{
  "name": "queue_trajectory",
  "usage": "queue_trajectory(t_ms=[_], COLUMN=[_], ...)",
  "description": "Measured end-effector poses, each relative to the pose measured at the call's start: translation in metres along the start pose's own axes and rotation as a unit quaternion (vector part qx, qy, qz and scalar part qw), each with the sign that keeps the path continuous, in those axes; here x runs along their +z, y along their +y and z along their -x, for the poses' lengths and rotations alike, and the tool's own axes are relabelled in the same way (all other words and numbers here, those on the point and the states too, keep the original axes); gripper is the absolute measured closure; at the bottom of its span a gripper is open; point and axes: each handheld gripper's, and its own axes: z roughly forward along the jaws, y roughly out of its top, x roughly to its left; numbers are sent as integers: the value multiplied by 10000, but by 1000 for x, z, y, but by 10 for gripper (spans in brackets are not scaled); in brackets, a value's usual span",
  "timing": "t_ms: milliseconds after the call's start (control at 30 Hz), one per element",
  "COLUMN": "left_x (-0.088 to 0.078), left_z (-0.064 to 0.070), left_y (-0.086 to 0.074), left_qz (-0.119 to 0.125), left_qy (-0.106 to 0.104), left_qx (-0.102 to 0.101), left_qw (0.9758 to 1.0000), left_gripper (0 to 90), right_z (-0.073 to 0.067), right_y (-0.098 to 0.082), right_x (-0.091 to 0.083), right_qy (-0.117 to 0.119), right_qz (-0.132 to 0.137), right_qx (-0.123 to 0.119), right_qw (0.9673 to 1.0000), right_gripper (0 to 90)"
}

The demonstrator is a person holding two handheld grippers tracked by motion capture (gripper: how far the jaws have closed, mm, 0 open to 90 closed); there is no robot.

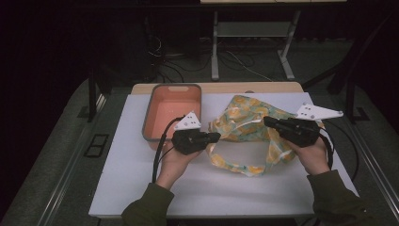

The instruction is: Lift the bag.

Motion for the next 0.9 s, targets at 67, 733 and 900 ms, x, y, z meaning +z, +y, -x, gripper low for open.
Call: queue_trajectory(t_ms=[67, 733, 900], left_x=[0, -31, -44], left_z=[-1, 1, 4], left_y=[-2, -32, -42], left_qz=[-63, -131, -112], left_qy=[35, 25, 54], left_qx=[-16, -135, -81], left_qw=[10000, 9998, 9999], left_gripper=[810, 374, 302], right_z=[3, 4, 0], right_y=[-6, -37, -45], right_x=[3, -14, -26], right_qy=[54, 766, 728], right_qz=[-160, -544, -546], right_qx=[99, 510, 477], right_qw=[9998, 9943, 9947], right_gripper=[891, 272, 186])
